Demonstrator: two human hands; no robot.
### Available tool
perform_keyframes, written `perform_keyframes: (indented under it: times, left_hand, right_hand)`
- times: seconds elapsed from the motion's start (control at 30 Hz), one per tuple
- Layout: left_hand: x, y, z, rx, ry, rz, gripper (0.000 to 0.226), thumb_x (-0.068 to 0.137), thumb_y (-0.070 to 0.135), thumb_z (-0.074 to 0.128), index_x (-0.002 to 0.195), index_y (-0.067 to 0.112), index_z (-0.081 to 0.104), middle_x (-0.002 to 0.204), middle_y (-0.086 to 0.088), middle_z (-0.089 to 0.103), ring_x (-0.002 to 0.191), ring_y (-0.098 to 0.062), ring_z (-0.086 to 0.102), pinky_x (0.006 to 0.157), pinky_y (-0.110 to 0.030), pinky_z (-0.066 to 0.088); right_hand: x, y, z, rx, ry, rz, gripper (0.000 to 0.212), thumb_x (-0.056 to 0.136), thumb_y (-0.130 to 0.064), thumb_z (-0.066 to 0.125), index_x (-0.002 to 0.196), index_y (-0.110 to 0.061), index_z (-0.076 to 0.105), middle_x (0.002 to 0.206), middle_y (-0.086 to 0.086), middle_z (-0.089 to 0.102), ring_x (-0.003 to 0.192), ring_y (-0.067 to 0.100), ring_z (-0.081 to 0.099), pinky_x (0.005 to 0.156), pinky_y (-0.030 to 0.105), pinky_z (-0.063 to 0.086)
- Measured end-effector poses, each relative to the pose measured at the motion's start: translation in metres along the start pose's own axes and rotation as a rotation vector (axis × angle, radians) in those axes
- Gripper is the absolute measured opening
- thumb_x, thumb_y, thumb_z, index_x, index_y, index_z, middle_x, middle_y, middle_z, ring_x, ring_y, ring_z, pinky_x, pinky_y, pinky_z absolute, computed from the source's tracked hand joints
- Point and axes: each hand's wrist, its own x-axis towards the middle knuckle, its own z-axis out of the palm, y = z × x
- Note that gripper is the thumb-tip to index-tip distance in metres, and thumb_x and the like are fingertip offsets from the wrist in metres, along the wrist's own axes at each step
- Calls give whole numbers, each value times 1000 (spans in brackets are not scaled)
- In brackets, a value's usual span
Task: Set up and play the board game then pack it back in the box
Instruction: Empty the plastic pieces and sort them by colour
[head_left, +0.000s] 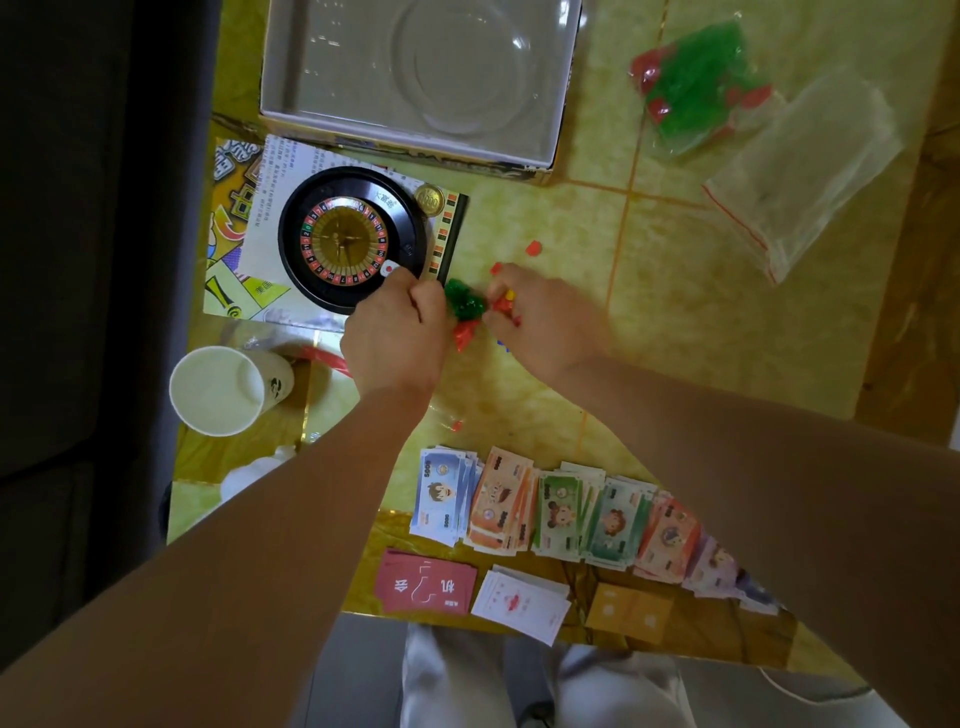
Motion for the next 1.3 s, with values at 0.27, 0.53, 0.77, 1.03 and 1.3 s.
perform_keyframes:
  times: [0.27,0.53,0.77,1.03,1.3]
  left_hand:
    - [6,2,16,-99,-82,125,39,98,29,42,69,7,55,55,-4,51,54,-23,47,52,-31,30]
    - [10,1,13,-560,-190,-122,28,87,11,49,61,16,57,45,10,46,46,-12,42,46,-28,37]
    - [9,9,2,-968,-253,-531,31,88,5,31,65,11,51,51,0,48,40,-13,41,36,-18,21]
    - [-7,14,10,-277,-204,-95,22,85,18,51,65,13,62,50,3,54,50,-15,51,50,-27,39]
    - [-15,-7,30,431,-186,382,16,92,29,55,106,23,57,79,-4,67,74,-31,63,59,-32,44]
  right_hand:
    - [-5,6,1,-98,33,-26,31,92,-35,59,120,-24,50,100,0,65,86,24,65,62,28,41]
    - [-7,1,1,-173,-23,-20,28,93,-44,56,108,-22,59,96,1,68,88,23,64,61,28,34]
    - [-11,11,-1,-125,-35,-33,26,92,-43,59,108,-22,59,93,0,68,86,22,65,61,27,36]
    - [-11,14,0,156,57,101,17,95,-37,55,97,-22,62,81,-2,69,73,17,63,57,29,40]
    - [2,25,-20,1119,255,645,22,89,-15,42,71,-12,54,49,1,40,36,10,29,37,19,22]
